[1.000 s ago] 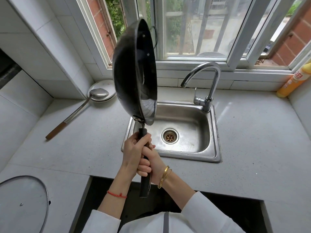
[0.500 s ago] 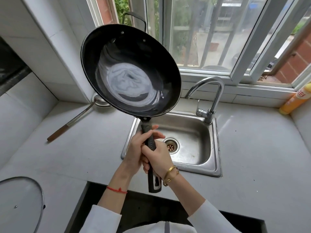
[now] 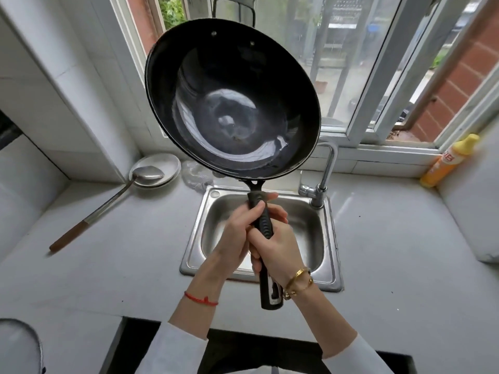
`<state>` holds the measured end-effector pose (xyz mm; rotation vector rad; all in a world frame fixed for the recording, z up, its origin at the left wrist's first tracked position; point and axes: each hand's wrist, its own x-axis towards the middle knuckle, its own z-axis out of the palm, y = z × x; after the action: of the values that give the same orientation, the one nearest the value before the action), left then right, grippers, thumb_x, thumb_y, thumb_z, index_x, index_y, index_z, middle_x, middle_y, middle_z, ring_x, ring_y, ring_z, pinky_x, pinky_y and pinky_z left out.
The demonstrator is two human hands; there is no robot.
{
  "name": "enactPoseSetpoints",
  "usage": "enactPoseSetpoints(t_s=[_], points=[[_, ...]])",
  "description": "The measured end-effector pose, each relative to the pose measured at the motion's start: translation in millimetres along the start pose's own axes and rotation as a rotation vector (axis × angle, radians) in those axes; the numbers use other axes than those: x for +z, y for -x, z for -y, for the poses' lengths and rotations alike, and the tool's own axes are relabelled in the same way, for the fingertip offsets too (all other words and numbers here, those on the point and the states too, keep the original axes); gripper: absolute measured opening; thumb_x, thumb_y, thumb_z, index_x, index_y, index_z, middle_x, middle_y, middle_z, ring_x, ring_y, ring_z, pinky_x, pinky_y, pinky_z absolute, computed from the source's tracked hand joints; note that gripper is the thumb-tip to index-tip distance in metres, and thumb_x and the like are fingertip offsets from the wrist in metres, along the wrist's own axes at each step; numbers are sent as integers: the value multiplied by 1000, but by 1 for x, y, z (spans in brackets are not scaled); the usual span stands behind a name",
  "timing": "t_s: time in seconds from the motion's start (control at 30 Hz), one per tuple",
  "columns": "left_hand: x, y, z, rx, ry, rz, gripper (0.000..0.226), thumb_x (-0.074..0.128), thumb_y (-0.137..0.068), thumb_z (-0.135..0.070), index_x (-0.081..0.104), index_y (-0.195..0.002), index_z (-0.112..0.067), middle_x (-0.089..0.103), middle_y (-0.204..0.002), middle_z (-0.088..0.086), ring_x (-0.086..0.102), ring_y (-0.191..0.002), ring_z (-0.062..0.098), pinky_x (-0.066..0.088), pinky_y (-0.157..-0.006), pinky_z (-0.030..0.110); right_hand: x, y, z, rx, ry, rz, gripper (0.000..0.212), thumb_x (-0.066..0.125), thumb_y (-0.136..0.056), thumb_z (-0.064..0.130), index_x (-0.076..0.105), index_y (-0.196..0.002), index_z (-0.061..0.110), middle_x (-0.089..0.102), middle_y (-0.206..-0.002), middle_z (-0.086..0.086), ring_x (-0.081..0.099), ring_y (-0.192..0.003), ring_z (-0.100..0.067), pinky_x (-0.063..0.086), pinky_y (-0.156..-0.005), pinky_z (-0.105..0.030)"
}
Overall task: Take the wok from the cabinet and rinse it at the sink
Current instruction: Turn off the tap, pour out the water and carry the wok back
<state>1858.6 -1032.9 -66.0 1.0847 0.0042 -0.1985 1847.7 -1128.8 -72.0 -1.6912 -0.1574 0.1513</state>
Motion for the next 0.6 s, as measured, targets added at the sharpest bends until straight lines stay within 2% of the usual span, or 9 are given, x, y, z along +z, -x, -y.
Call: enactPoseSetpoints(t_s=[0.17, 0.27, 0.4, 0.5, 0.6], points=[[19, -13, 5, -46, 50, 133, 38, 48, -94, -25, 61, -120, -1, 66, -99, 14, 64, -95, 24, 53, -81, 26, -20, 6, 6, -43, 49, -136, 20, 55, -81, 15, 52, -62, 19, 50, -40, -2, 50, -28, -20, 38, -32, -23], [30, -20, 6, -92, 59, 241, 36, 49, -91, -26, 63, -116, -4, 67, -96, 11, 64, -91, 23, 53, -79, 26, -29, 12, 11, -41, 39, -210, 20, 56, -84, 13, 53, -66, 20, 50, -40, 2, 49, -28, -18, 38, -31, -22], [40, -24, 8, -178, 77, 406, 37, 48, -92, -23, 58, -120, -2, 67, -93, 10, 63, -89, 25, 51, -84, 31, -34, 27, 14, -25, 82, -368, 28, 59, -88, 9, 53, -62, 18, 50, -41, 1, 51, -31, -19, 41, -35, -26], [49, -21, 14, -234, 91, 518, 41, 47, -93, -21, 52, -127, 1, 67, -92, 11, 64, -88, 24, 52, -84, 32, -34, 45, 12, 0, 80, -466, 24, 59, -90, 11, 55, -66, 16, 51, -43, -2, 52, -32, -22, 44, -34, -30], [56, -14, 24, -315, 82, 633, 43, 47, -93, -21, 51, -131, 0, 66, -93, 12, 62, -90, 27, 50, -87, 36, -31, 65, 7, 36, 74, -586, 22, 59, -90, 14, 55, -69, 16, 52, -42, 4, 51, -30, -17, 42, -34, -25]])
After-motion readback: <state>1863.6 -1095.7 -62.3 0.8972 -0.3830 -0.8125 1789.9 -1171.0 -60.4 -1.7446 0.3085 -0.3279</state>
